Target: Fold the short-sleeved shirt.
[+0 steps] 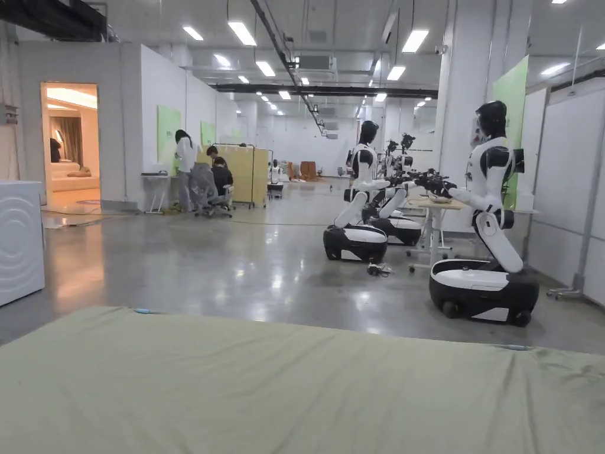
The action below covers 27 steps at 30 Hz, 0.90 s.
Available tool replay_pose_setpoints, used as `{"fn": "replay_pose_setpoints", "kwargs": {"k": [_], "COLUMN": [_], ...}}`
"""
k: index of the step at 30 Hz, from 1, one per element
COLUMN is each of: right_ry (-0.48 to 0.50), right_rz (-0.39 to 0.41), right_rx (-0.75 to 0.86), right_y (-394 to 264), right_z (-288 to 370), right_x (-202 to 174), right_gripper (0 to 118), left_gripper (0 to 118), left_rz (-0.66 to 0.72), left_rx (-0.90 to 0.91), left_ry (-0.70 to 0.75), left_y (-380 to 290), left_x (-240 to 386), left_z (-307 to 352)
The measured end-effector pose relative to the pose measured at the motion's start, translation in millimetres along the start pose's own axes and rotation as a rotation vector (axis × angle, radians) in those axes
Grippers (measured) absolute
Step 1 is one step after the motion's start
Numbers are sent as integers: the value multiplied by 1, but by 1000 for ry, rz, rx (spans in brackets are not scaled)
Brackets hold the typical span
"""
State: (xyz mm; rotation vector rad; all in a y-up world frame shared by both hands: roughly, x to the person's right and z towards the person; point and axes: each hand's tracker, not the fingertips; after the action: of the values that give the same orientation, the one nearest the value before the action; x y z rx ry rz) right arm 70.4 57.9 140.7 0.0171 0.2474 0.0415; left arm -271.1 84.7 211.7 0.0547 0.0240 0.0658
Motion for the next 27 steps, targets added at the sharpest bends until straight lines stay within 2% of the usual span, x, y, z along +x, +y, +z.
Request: {"fn": "replay_pose_setpoints", "kwargs": {"k": [5,20,27], "right_ry": [7,-24,-36], "right_rz": [39,13,53], "right_rx": [1,-24,-20], "right_y": [1,-2,1], "right_z": [0,-1,0], "right_x": [-8,3,1], "right_gripper": [0,0,0], "left_gripper": [0,0,0], "left_rz": [-2,-67,-76], "left_rx": [5,-18,-11], "left_ry": [9,34,44], "left_y": [2,-2,1], "left_x": [-1,1,2], "left_z": [3,1,1]}}
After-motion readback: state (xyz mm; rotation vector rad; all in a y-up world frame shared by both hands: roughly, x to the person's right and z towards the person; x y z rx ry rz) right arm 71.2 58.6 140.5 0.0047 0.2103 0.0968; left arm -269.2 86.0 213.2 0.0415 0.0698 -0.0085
